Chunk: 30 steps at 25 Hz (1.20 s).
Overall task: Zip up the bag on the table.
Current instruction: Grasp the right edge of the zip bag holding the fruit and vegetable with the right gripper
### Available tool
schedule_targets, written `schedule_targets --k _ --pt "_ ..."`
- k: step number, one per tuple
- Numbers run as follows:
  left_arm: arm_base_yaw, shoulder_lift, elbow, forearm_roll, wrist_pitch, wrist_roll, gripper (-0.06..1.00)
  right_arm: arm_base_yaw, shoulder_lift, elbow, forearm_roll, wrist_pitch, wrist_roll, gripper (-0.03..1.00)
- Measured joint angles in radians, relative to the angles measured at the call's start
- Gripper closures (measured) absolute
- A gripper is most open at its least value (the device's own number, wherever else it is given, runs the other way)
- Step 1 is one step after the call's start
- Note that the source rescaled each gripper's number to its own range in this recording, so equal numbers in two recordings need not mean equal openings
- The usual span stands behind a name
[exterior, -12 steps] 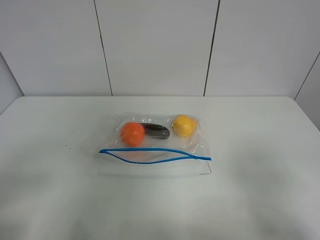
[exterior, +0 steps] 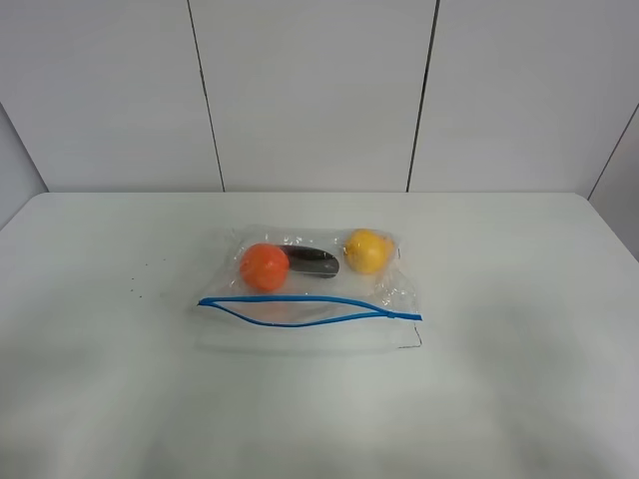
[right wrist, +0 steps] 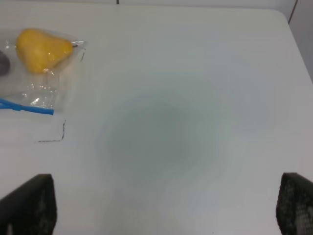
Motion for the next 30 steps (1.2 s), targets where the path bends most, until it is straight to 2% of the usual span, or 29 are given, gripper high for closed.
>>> schedule_targets --k 13,17,20,24,30 --pt "0.000 0.000 0.000 0.000 0.000 0.000 -0.06 0.000 0.016 -0.023 0.000 -0.029 0.023 -0.03" --pt "0.000 0.000 0.000 0.000 0.000 0.000 -0.06 0.000 0.156 -0.027 0.000 -0.050 0.056 -0.03" --pt "0.000 0.000 0.000 0.000 0.000 0.000 -0.06 0.000 0.341 -0.027 0.024 -0.110 0.060 -0.03" --pt "0.000 0.000 0.000 0.000 0.000 0.000 -0.06 0.000 0.610 -0.027 0.135 -0.220 -0.018 -0.03" --pt "0.000 0.000 0.000 0.000 0.000 0.000 -0.06 0.000 1.018 -0.028 0.428 -0.414 -0.307 -0.03"
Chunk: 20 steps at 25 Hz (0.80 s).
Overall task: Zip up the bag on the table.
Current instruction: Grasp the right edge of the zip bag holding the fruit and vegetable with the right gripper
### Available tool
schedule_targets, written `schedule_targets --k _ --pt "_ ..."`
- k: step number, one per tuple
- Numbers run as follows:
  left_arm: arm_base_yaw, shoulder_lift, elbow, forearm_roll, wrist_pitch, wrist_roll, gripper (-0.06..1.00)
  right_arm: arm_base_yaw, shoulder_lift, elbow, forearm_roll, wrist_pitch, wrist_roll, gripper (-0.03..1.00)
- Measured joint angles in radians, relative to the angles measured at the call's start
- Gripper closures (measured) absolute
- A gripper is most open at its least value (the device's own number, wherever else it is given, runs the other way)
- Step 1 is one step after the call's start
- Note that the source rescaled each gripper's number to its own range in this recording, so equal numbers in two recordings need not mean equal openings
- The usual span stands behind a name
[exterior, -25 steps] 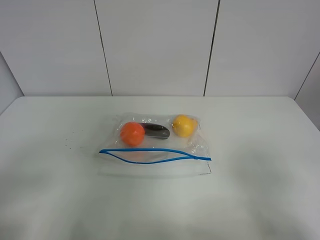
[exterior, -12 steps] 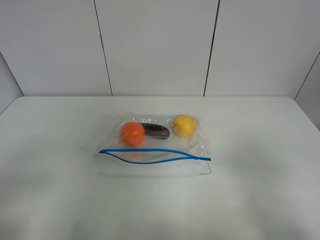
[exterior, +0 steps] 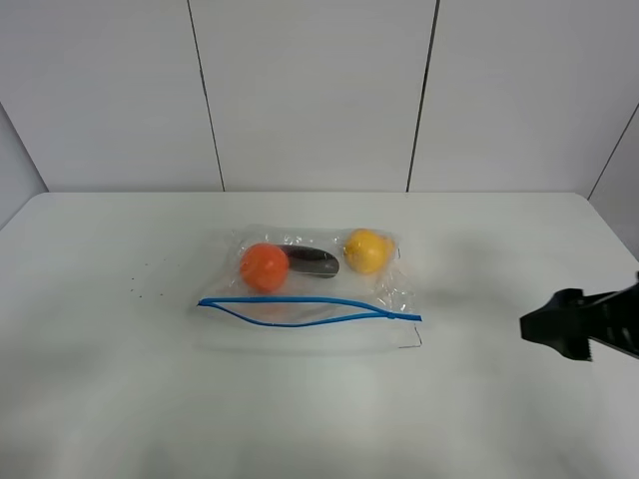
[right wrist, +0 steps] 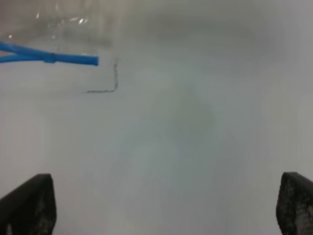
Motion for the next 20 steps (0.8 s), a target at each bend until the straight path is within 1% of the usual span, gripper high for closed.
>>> schedule_targets --k 3,5,7,8,10,12,15,20 --pt "0.000 0.000 0.000 0.000 0.000 0.000 -0.06 0.000 0.195 -0.011 0.160 -0.059 -0.193 -0.03" --pt "0.000 0.000 0.000 0.000 0.000 0.000 -0.06 0.000 0.318 -0.047 0.268 -0.056 -0.304 -0.03" --pt "0.000 0.000 0.000 0.000 0.000 0.000 -0.06 0.000 0.440 -0.100 0.360 -0.031 -0.409 -0.03" --pt "0.000 0.000 0.000 0.000 0.000 0.000 -0.06 0.000 0.495 -0.137 0.403 -0.013 -0.463 -0.03" --pt "0.000 0.000 0.000 0.000 0.000 0.000 -0.06 -0.001 0.588 -0.209 0.464 0.058 -0.557 -0.03" --pt "0.000 0.000 0.000 0.000 0.000 0.000 -0.06 -0.001 0.668 -0.281 0.516 0.135 -0.628 -0.03" --pt "0.000 0.000 0.000 0.000 0.000 0.000 -0.06 -0.014 0.768 -0.343 0.599 0.219 -0.718 -0.03" --pt "0.000 0.000 0.000 0.000 0.000 0.000 -0.06 -0.110 0.908 -0.361 0.789 0.374 -0.906 -0.03"
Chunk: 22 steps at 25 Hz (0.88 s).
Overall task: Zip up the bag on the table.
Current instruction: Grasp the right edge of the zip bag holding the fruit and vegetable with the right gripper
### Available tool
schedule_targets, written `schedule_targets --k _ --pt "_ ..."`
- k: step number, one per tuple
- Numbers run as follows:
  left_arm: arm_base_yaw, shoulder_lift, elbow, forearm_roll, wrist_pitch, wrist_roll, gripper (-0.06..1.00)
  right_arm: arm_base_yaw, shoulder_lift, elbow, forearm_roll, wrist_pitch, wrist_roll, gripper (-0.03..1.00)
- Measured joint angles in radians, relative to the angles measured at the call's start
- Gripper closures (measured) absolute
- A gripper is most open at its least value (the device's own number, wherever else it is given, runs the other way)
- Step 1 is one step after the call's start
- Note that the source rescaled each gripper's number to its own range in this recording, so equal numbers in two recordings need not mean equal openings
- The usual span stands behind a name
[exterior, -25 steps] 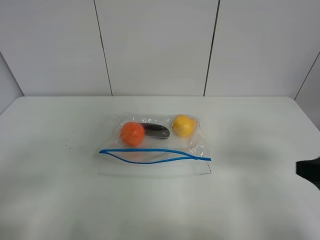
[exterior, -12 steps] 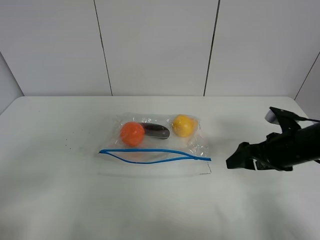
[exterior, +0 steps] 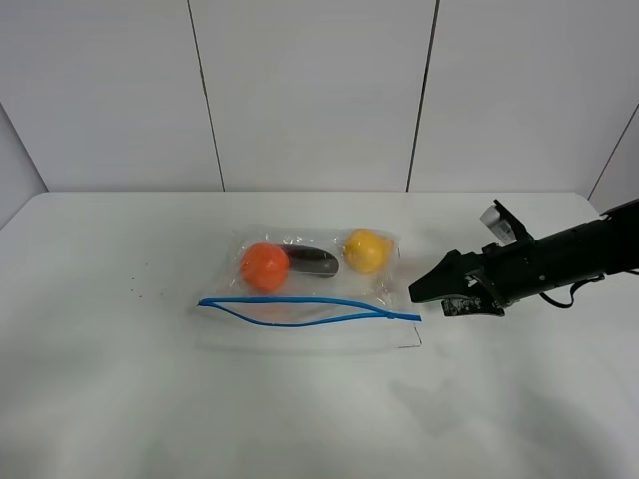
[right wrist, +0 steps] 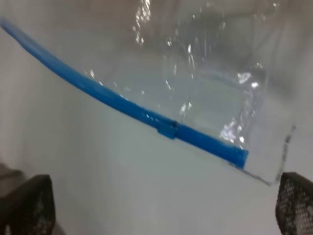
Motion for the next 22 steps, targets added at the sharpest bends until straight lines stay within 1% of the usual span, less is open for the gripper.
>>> schedule_targets --k 3,5,7,12,17,22 --pt "0.000 0.000 0.000 0.000 0.000 0.000 -0.06 -0.062 0.102 -0.002 0.081 0.112 -0.090 -0.03" --pt "0.000 0.000 0.000 0.000 0.000 0.000 -0.06 -0.091 0.176 -0.006 0.113 0.178 -0.139 -0.03" --pt "0.000 0.000 0.000 0.000 0.000 0.000 -0.06 -0.100 0.237 -0.024 0.132 0.206 -0.175 -0.03" --pt "0.000 0.000 0.000 0.000 0.000 0.000 -0.06 -0.096 0.345 -0.089 0.144 0.222 -0.193 -0.03" --pt "0.000 0.000 0.000 0.000 0.000 0.000 -0.06 -0.096 0.350 -0.100 0.154 0.221 -0.213 -0.03" --pt "0.000 0.000 0.000 0.000 0.000 0.000 -0.06 -0.088 0.350 -0.102 0.164 0.221 -0.204 -0.03"
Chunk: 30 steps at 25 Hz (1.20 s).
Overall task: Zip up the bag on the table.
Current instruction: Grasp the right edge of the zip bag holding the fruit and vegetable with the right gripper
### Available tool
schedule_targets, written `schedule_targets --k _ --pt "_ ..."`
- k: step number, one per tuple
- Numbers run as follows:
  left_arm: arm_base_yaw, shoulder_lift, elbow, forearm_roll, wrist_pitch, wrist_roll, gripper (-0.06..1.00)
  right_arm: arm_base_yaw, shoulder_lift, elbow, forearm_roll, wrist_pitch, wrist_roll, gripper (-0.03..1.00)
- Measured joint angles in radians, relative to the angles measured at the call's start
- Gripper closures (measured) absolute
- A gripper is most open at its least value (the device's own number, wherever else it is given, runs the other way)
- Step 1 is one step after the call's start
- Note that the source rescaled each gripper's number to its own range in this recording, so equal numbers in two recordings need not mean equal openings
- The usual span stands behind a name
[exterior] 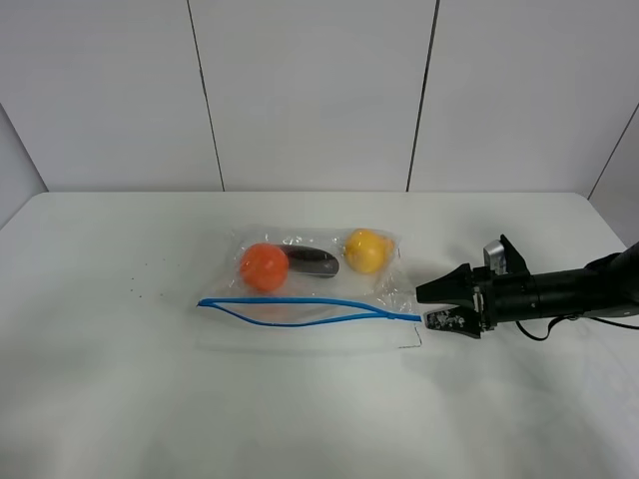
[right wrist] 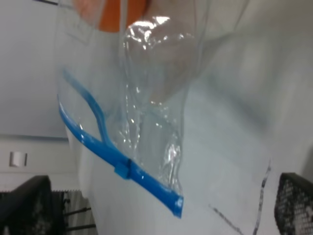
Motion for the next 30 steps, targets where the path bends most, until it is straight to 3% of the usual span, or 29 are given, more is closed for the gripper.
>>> schedule_targets --k 15,23,25,30 --pt "0.000 0.000 0.000 0.000 0.000 0.000 -0.06 0.133 0.002 -0.079 0.059 -0.004 0.075 -0.03" --pt "0.000 0.000 0.000 0.000 0.000 0.000 -0.06 0.136 0.002 -0.079 0.070 -0.006 0.079 -0.03" --pt "0.000 0.000 0.000 0.000 0.000 0.000 -0.06 0.136 0.002 -0.079 0.070 -0.006 0.083 0.04" --pt "0.000 0.000 0.000 0.000 0.000 0.000 -0.06 0.136 0.002 -0.079 0.070 -0.007 0.085 0.44"
